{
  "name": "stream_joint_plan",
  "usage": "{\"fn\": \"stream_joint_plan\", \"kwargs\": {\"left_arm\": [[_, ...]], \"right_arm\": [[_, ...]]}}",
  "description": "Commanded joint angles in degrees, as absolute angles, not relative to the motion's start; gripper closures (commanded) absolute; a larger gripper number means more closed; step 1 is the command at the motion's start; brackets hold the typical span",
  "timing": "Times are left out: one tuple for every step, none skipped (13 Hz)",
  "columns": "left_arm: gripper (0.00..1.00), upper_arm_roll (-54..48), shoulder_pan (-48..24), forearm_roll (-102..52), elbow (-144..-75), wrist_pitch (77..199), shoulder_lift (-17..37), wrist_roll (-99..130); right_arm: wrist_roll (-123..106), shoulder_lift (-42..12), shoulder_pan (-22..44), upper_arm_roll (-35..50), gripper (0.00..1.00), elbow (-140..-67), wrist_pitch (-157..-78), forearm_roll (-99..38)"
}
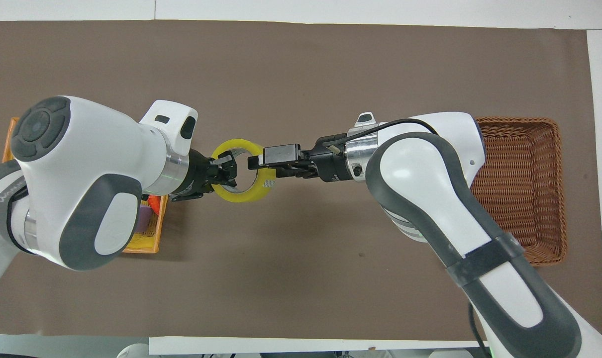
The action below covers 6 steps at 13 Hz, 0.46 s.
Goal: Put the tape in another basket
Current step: 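Grasp the tape rim with the right gripper beside the left gripper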
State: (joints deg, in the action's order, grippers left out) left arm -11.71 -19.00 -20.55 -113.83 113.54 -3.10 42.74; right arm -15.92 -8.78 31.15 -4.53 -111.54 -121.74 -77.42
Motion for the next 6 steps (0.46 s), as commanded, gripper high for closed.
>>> {"fn": "stream_joint_plan", "kwargs": {"left_arm": [[1.00,-11.16,-19.60,-21.71,-115.14,113.47,-5.01,43.33],[1.00,-11.16,-19.60,-21.71,-115.14,113.47,-5.01,43.33],[1.00,-11.16,-19.60,-21.71,-115.14,113.38,-5.10,43.33],[1.00,-11.16,-19.51,-21.71,-115.14,113.20,-5.10,43.42],[1.00,-11.16,-19.51,-21.71,-115.22,113.12,-5.10,43.42],[1.00,-11.16,-19.51,-21.71,-115.14,113.20,-5.10,43.42]], "right_arm": [[-17.31,-9.84,30.85,-4.31,0.01,-110.39,-121.99,-78.84],[-17.31,-9.84,30.85,-4.31,0.01,-110.39,-121.99,-78.84],[-17.40,-9.84,30.76,-4.31,0.03,-110.39,-121.99,-78.84],[-17.49,-9.84,30.76,-4.31,0.06,-110.39,-121.99,-78.84],[-18.10,-9.76,30.76,-4.22,0.11,-110.39,-121.73,-78.84],[-19.06,-9.76,30.76,-4.31,0.17,-110.39,-121.29,-78.84]]}}
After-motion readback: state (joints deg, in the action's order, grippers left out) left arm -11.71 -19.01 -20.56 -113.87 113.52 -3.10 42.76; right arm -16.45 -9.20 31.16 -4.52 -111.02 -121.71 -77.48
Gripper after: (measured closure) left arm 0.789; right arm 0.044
